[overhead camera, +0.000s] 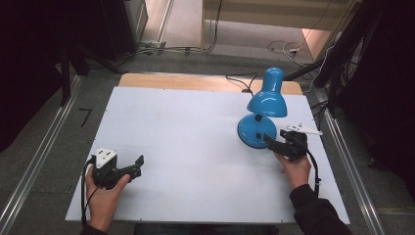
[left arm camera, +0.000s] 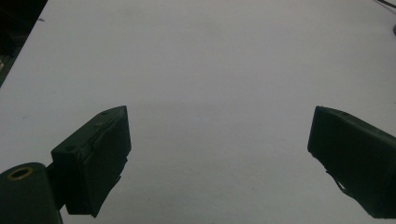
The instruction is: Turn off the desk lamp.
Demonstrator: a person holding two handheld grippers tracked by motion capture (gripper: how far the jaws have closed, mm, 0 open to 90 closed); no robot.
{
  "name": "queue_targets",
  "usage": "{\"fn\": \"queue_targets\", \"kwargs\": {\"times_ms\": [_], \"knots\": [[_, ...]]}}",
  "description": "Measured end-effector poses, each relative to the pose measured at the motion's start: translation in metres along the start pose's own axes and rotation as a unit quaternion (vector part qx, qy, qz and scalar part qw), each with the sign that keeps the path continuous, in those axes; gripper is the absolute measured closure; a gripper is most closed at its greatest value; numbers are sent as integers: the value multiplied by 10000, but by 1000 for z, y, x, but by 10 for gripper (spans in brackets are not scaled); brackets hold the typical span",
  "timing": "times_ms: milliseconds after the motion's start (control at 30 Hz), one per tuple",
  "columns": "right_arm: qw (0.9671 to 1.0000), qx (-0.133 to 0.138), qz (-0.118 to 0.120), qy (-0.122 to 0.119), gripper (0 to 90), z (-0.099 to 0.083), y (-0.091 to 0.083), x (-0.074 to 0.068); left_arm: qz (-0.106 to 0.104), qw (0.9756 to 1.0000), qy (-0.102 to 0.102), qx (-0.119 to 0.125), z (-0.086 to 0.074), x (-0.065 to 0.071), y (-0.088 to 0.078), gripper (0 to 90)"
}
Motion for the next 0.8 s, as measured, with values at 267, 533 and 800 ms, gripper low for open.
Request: {"fn": "queue_targets", "kwargs": {"times_ms": [267,533,800], "knots": [[10000,16,-28,-62,246,-4,-5,2,-1,10000,-3,-1,0,0,0,68],[10000,31,-35,-43,244,-7,-11,9,8,10000,-13,-5,0,0,0,68],[10000,24,-65,-24,241,-11,-16,16,-5,10000,-20,-16,0,0,0,68]]}}
Point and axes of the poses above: each handheld gripper's, and its own axes: y roughly forward along the jaws, z roughly out of its top, x roughly to its right, the point moved 8 cm from there along y, roughly forward along the jaws, and after that the axes turned 14 degrees about y, right-handed, at the moved point
